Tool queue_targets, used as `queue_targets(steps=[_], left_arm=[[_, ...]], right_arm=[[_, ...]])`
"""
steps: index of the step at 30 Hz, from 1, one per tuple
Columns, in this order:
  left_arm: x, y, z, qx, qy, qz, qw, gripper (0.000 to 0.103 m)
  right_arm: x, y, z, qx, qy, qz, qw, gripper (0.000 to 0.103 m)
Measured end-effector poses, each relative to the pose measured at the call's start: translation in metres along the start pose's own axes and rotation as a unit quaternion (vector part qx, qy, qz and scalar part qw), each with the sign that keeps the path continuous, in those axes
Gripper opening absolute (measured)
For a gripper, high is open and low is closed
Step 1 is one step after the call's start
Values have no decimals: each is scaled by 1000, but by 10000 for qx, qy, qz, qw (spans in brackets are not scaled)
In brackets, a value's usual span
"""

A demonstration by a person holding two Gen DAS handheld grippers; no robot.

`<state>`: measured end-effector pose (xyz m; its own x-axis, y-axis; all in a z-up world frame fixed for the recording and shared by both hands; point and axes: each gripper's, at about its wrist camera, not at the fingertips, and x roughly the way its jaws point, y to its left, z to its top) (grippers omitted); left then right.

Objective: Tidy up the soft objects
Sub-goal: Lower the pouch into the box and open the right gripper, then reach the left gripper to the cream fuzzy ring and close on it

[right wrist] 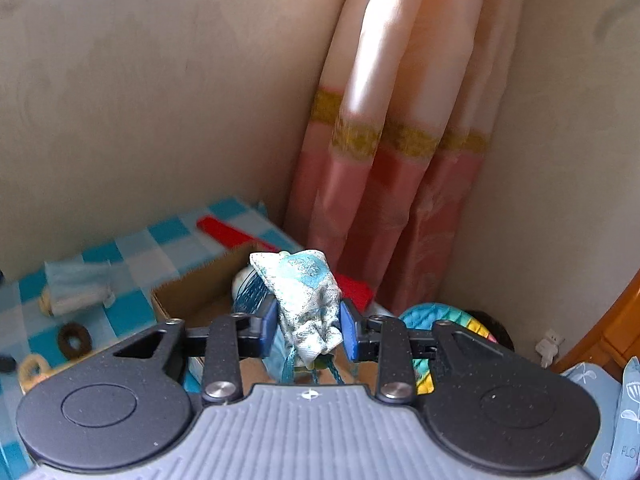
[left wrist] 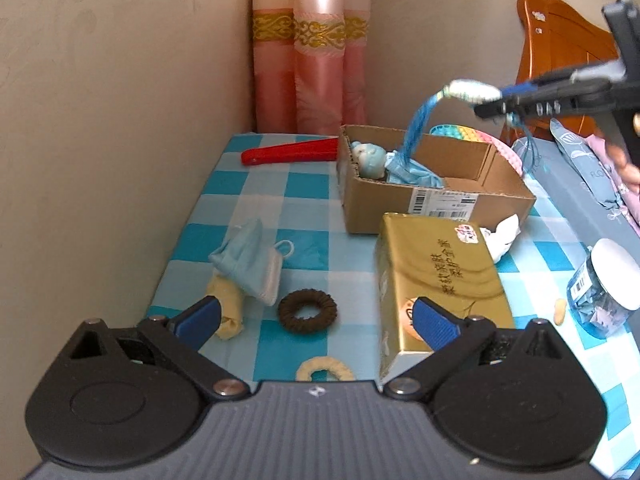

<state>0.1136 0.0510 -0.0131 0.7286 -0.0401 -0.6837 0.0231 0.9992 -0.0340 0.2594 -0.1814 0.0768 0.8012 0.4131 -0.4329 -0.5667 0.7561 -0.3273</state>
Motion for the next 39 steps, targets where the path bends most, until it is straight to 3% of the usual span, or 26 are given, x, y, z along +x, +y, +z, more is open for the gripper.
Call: queue_targets(steps=[2, 4, 6, 13, 22, 29, 39], left_arm=[[2, 2, 0, 9, 14, 5, 10000, 101], [1, 4, -1, 44, -6, 21, 10000, 101], [1, 6, -1, 78, -14, 74, 9999, 101], [-5, 8, -6, 156, -4, -14, 9999, 101], [-15, 5, -19, 255, 12, -166, 9995, 102], [-14, 7, -32, 261, -22, -177, 9995, 101], [0, 9, -57, 289, -59, -152, 9995, 101]], right_arm=[[10, -2, -7, -4, 159, 34, 9999, 61], [15, -2, -16, 65, 330, -45, 9994, 86], [12, -3, -25, 171, 368, -100, 9991, 93], [-16, 13, -37, 342, 363, -134, 9987, 102], [-61, 50, -49, 503, 110, -13, 9987, 103], [-93, 76, -77, 759, -18, -111, 9971, 103], [-121, 106, -124, 1260, 115, -196, 9918, 103]])
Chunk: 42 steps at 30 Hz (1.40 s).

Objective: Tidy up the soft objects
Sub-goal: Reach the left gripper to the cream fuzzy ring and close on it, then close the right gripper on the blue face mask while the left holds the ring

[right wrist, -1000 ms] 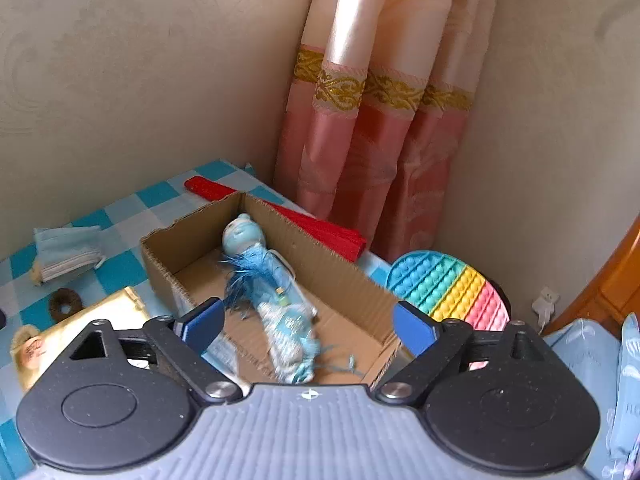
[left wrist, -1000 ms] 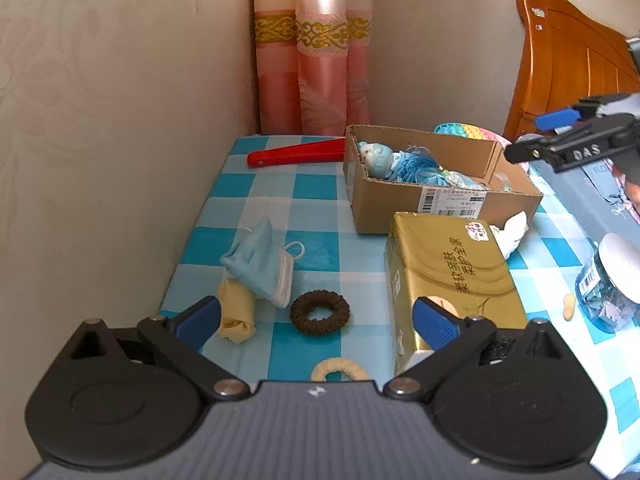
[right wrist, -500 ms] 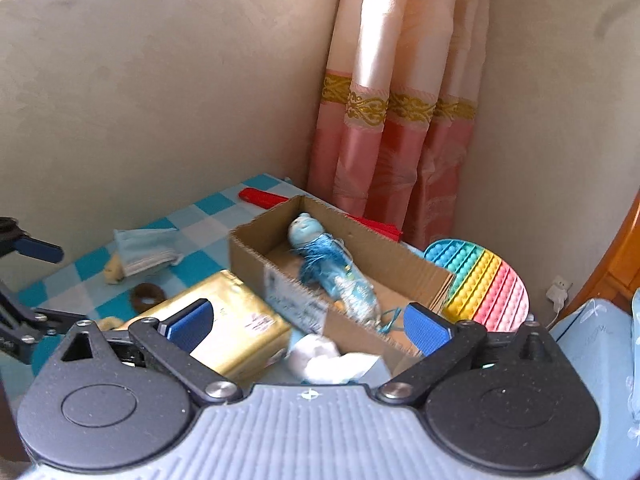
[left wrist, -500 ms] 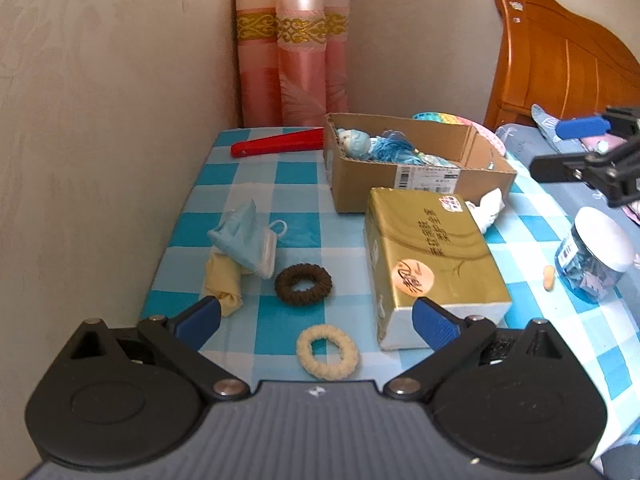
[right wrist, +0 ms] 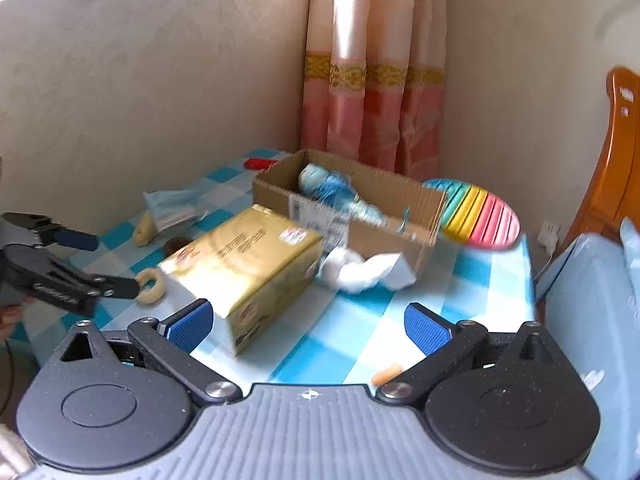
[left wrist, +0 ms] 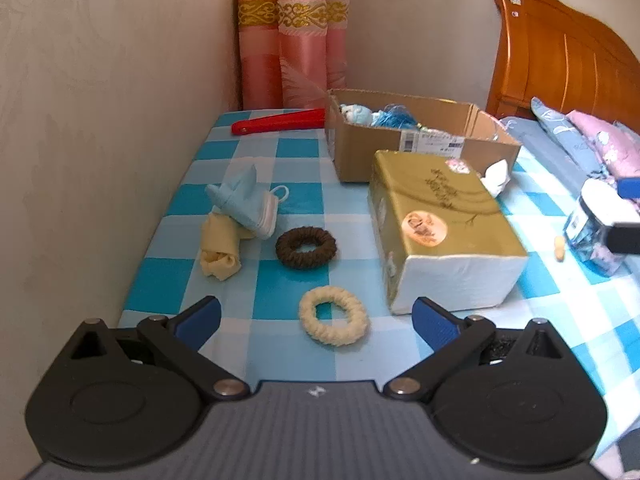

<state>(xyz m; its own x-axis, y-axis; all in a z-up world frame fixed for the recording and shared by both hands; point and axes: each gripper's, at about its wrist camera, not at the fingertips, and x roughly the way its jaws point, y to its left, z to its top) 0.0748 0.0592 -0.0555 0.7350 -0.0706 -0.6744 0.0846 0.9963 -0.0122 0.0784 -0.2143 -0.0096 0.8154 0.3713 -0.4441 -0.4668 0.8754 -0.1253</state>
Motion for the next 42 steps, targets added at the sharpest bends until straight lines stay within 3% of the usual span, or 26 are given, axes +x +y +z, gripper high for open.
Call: queue_targets(steps=[7, 12, 23, 30, 42], left_arm=[[13, -7, -10, 308, -41, 46, 9995, 92], [24, -6, -10, 298, 113, -98, 9994, 67], [32, -9, -8, 321, 58, -197, 9993, 60], [31, -10, -8, 299, 13, -320, 9990, 39], [17, 14, -16, -120, 101, 143, 9998, 38]], right_arm=[[6, 17, -22, 122, 295, 108, 9994, 103], [11, 20, -20, 178, 338, 179, 9991, 103], [17, 26, -13, 69, 333, 256, 9991, 103], [23, 30, -6, -61, 345, 341, 9988, 103], [50, 52, 36, -507, 220, 984, 9936, 103]])
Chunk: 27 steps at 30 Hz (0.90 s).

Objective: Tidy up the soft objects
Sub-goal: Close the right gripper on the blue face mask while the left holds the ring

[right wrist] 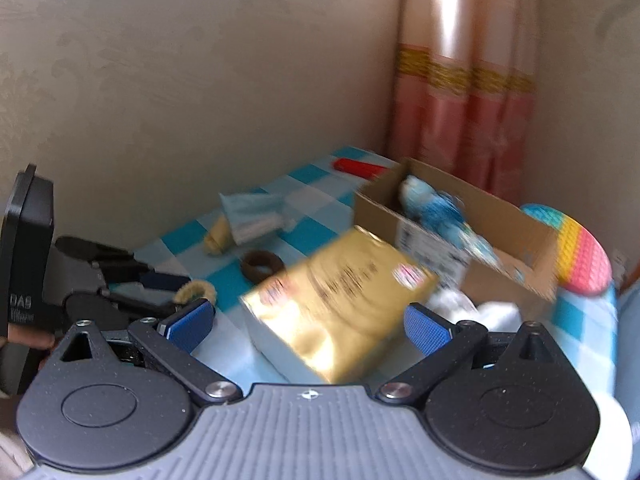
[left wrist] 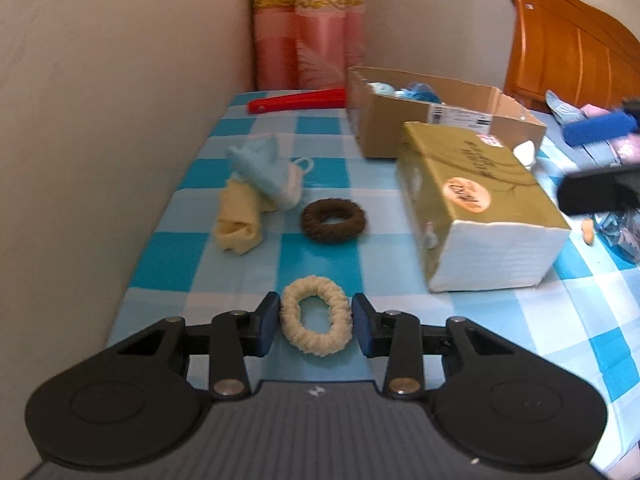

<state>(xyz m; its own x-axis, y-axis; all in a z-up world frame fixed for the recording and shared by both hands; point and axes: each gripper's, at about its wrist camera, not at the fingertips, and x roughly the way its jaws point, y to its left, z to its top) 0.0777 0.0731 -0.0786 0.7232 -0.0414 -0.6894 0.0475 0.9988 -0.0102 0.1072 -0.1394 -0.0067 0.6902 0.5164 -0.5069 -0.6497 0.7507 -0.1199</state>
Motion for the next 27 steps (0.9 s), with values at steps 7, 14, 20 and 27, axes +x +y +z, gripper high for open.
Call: queue_targets(steps=[7, 14, 20, 27], left_arm=[[-2, 12, -3, -223, 37, 107, 9997, 38], [-6, 18, -4, -333, 15, 191, 9993, 38], [-6, 24, -5, -458, 25, 266, 9986, 38], [-5, 26, -5, -484, 30, 240, 9985, 38]], right_arm=[[40, 13, 44, -413, 63, 458, 9981, 103], [97, 19, 79, -444, 415, 972, 9934, 103], [143, 23, 104, -154, 906, 1165, 9889, 103], [187, 11, 119, 997, 1601, 1435, 9715, 103]])
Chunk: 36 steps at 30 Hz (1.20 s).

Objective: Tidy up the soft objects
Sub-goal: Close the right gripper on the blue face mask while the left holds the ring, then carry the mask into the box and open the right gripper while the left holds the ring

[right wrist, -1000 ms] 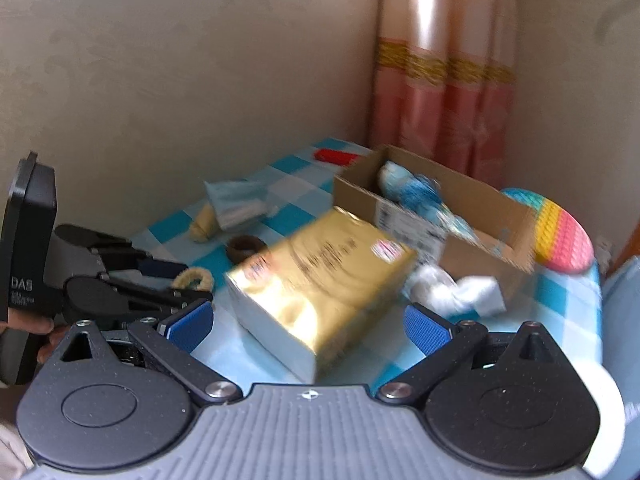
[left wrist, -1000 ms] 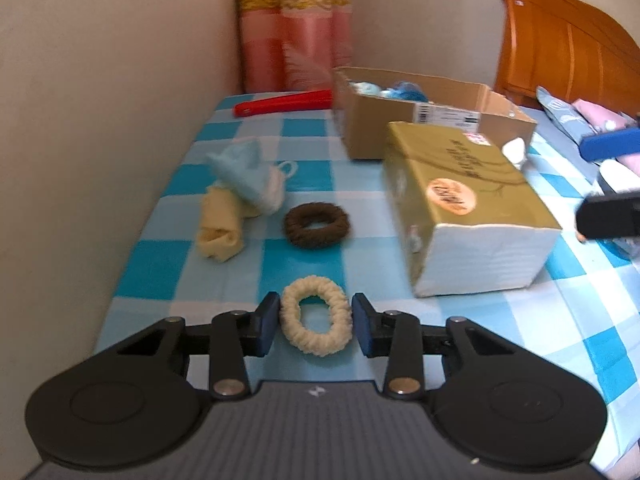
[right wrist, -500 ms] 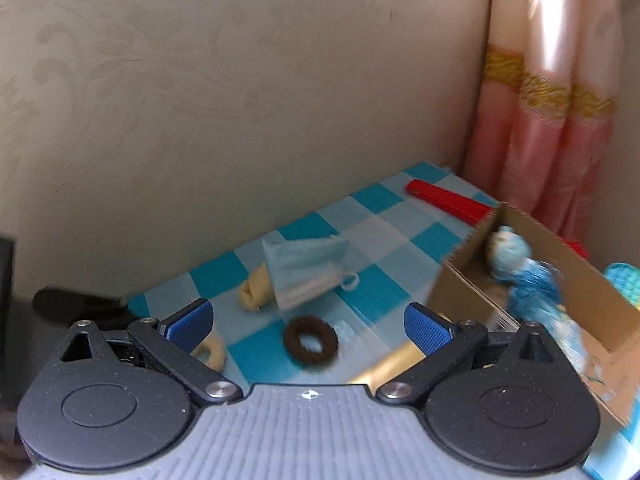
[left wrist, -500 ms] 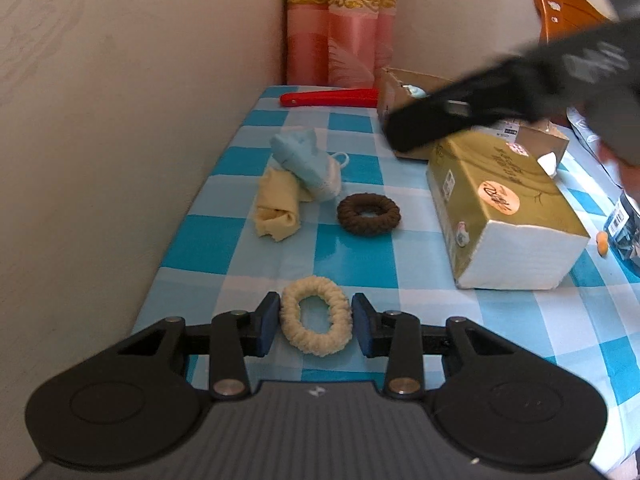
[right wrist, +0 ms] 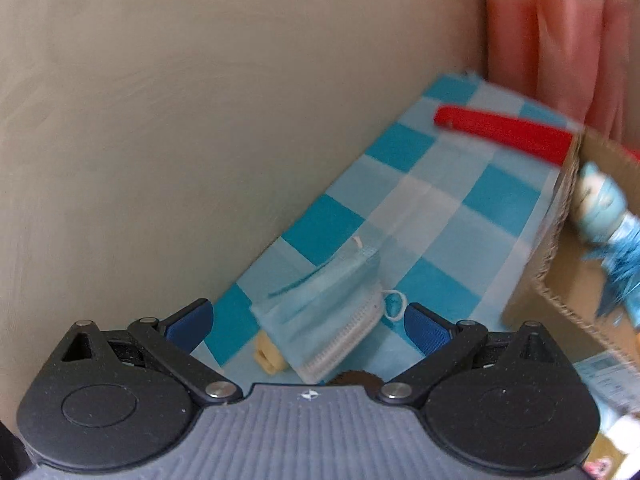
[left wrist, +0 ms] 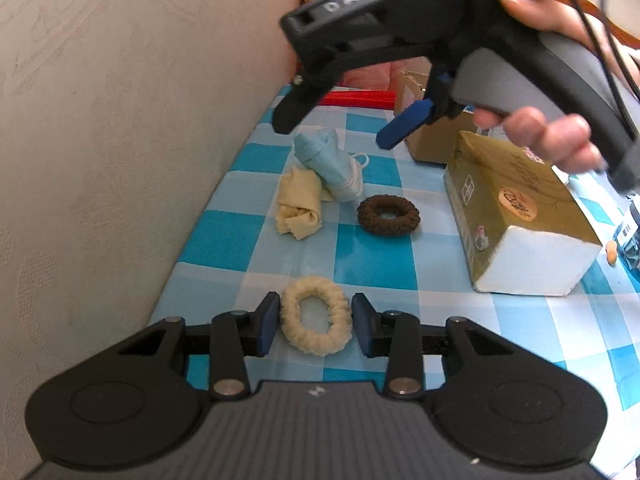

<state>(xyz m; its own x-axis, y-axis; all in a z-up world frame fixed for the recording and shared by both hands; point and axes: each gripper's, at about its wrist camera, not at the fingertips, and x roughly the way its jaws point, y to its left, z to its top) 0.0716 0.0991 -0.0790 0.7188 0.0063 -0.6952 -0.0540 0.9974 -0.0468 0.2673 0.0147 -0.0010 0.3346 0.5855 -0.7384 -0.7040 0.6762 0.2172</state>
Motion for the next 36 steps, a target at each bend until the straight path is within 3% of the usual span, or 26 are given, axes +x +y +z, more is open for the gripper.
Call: queue_targets(steps=[8, 14, 16, 21, 36], left_arm=[[-1, 1, -1, -10, -20, -21, 10000, 38], [-1, 1, -2, -4, -30, -28, 10000, 38], [-1, 1, -2, -13, -31, -44, 10000, 38], [-1, 2, -2, -19, -30, -56, 10000, 38], [-10, 4, 2, 25, -66, -207, 9998, 38]], right_arm=[[32, -19, 15, 1181, 622, 51, 9910, 101], [46, -24, 19, 1515, 819, 72, 9850, 84], [46, -21, 19, 1468, 775, -34, 9861, 73], [46, -14, 17, 1323, 749, -66, 9884, 56], [16, 2, 6, 768, 348, -392, 9957, 48]])
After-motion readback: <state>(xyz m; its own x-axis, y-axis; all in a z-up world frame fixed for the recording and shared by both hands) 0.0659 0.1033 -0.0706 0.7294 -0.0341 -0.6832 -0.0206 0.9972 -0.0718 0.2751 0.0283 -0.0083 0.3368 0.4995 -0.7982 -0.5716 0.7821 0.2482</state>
